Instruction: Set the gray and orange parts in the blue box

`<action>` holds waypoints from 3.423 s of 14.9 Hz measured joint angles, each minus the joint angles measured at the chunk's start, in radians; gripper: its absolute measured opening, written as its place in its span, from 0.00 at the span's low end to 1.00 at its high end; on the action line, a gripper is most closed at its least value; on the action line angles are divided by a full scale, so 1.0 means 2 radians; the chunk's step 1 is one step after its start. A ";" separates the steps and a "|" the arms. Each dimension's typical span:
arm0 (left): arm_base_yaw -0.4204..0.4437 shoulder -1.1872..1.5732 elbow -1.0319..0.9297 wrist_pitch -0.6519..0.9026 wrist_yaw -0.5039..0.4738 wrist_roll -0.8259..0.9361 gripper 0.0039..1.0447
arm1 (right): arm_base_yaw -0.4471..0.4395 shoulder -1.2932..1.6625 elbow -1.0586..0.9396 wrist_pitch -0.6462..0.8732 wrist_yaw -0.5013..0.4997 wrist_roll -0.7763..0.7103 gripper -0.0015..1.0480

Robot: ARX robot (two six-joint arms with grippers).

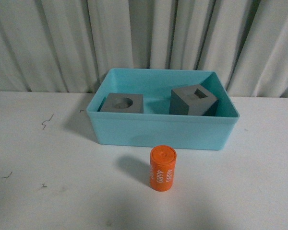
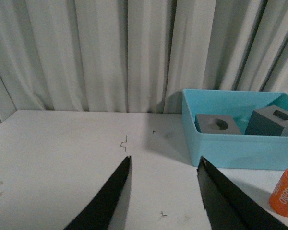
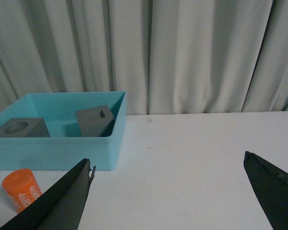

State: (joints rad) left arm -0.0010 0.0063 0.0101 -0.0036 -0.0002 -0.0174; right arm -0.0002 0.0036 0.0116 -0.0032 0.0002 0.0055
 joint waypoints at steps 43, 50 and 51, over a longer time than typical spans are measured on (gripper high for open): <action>0.000 0.000 0.000 0.000 0.000 0.001 0.94 | 0.213 0.999 0.507 0.064 -0.156 -0.185 0.67; 0.000 0.000 0.000 0.000 0.000 0.001 0.94 | 0.209 0.924 0.503 0.088 -0.132 -0.140 0.43; 0.000 0.000 0.000 0.000 0.000 0.001 0.94 | 0.206 0.883 0.508 0.098 -0.126 -0.126 0.43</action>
State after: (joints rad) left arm -0.0002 0.0063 0.0101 -0.0036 -0.0006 -0.0162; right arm 0.4110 1.7695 1.0267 0.1921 -0.2527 -0.2459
